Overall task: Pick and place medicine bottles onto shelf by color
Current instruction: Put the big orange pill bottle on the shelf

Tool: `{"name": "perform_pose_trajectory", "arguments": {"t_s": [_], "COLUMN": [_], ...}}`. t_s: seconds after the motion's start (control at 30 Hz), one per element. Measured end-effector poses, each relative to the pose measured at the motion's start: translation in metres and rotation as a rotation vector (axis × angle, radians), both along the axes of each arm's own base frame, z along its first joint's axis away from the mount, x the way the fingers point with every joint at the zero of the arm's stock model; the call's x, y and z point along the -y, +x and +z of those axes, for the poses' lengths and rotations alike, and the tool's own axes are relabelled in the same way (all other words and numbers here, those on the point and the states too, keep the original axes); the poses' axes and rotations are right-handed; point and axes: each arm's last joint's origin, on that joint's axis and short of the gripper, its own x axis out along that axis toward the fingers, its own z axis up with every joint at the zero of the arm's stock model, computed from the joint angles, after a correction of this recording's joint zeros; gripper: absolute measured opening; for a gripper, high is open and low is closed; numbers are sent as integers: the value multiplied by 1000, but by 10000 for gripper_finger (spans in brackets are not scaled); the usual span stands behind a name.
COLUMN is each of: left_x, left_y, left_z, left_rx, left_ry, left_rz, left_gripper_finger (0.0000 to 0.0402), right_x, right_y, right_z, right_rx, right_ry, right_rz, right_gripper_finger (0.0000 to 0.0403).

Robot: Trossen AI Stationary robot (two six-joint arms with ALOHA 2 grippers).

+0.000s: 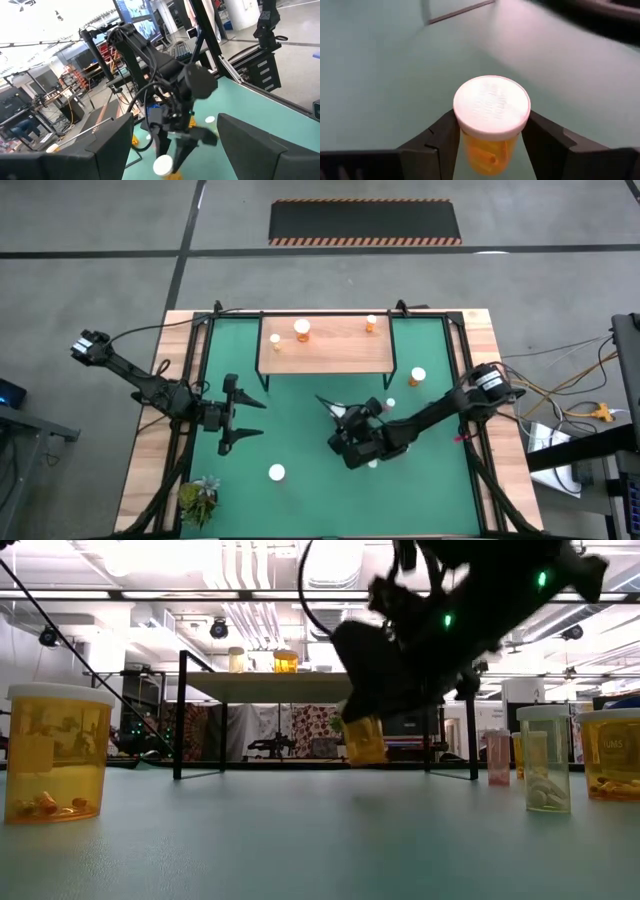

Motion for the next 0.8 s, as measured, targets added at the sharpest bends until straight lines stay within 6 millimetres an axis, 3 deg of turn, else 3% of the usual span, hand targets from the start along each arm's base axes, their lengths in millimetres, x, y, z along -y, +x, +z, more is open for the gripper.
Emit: {"name": "perform_pose_trajectory", "arguments": {"t_s": [0.23, 0.43, 0.63, 0.8], "left_x": [0, 0, 0, 0], "left_y": [0, 0, 0, 0], "left_z": [1, 1, 2, 2], "left_rx": [8, 7, 11, 11], "left_ry": [-8, -14, -33, -33], "left_rz": [1, 1, 0, 0], "left_gripper_finger": [270, 270, 270, 270], "right_x": [-17, -25, -11, 19], "right_y": [8, 14, 26, 38], "right_z": [41, 77, 107, 117], "right_rx": [-58, 38, 226, 295], "right_ry": [120, 93, -72, -151], "right_rz": [335, 578, 636, 565], "right_gripper_finger": [182, 182, 182, 183]}}
